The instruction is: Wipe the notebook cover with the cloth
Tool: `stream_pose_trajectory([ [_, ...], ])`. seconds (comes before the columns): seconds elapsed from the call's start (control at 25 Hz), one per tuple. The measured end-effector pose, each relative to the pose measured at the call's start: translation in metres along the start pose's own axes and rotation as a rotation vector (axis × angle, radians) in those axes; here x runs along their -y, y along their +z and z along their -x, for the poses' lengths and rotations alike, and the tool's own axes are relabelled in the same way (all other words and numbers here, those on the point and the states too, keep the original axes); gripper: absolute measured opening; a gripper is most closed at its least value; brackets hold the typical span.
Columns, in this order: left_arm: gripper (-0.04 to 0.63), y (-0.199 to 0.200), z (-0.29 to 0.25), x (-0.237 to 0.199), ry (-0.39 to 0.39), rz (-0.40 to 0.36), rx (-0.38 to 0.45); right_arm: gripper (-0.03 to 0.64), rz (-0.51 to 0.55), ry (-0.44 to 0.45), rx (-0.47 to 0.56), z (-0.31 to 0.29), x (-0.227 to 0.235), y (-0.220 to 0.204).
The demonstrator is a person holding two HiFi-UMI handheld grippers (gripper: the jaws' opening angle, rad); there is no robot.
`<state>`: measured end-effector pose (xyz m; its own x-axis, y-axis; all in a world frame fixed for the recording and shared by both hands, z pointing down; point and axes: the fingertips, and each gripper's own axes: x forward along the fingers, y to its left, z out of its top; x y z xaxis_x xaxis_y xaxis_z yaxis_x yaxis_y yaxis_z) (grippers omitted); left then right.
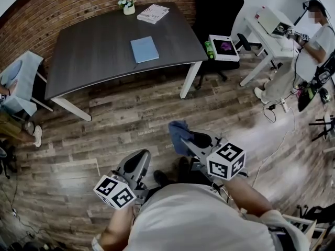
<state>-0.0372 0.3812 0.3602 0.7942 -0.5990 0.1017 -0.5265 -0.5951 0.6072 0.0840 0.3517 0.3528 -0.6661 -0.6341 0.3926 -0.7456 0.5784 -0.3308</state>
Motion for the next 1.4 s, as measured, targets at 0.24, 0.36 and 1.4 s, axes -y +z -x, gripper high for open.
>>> stream_pose_trajectory([
  [0.24, 0.017, 0.008, -0.008, -0.015, 0.022, 0.003, 0.003, 0.083, 0.004, 0.015, -0.012, -0.014, 0.010, 0.008],
  [0.36, 0.018, 0.015, -0.019, -0.024, 0.044, -0.009, 0.008, 0.083, 0.012, 0.035, -0.009, -0.025, 0.022, 0.016],
  [1.4, 0.018, 0.086, -0.201, -0.110, 0.216, -0.037, 0.041, 0.083, 0.047, 0.165, -0.102, -0.119, 0.210, 0.102],
])
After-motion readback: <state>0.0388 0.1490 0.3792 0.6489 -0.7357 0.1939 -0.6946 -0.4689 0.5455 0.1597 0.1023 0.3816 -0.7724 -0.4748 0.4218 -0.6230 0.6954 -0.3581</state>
